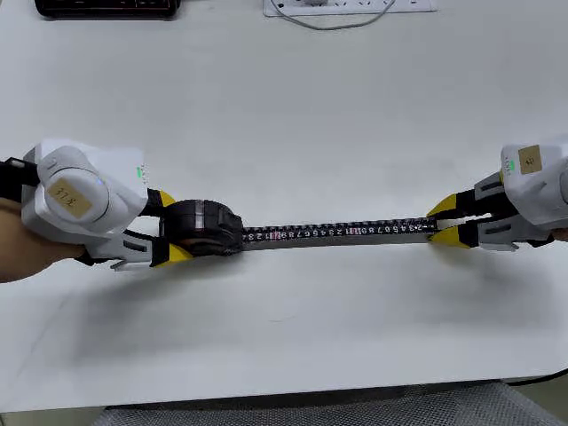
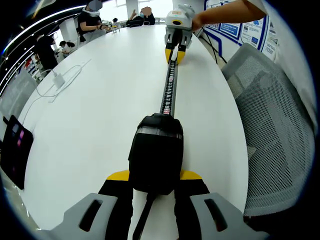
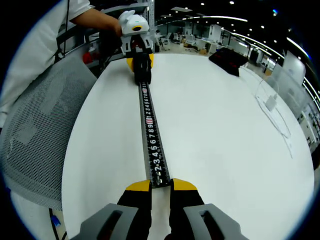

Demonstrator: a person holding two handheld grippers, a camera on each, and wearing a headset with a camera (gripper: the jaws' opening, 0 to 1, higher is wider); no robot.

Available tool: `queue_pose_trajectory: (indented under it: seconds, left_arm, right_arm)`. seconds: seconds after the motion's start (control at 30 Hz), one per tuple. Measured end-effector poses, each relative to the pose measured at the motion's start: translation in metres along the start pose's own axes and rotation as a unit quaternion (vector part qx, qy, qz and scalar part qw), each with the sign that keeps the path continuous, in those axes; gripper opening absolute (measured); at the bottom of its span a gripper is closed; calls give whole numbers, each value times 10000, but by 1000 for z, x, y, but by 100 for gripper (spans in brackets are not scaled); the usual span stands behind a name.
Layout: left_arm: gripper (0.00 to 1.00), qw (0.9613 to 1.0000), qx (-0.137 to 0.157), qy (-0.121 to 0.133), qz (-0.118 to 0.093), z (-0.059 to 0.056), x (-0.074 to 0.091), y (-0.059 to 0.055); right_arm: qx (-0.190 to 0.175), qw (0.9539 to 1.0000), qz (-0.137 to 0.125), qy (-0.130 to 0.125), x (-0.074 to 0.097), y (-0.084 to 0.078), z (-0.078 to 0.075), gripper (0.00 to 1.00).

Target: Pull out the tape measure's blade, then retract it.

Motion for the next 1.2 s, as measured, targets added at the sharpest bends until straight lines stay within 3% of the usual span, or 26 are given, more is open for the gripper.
queue_pose_trajectory:
  seconds: [0.83, 1.2]
  left_arm:
    - [28, 9999, -33, 54, 129, -1, -1, 2]
    - [31, 9999, -46, 24, 140, 0, -1, 4]
  right_arm:
    - [48, 9994, 330, 134, 1, 0, 1, 12]
    - [-105, 9996, 228, 120, 0, 7, 2, 20]
Point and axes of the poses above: the centre of the closed fingertips' face, and the gripper's own axes: x roughly backward along the fingers, z roughly to its left, y roughly out of its top, the point moved 5 cm from there along x, roughly backward along the fingers, and after that the axes turned 12 degrees about -z, right-handed, at the moved point
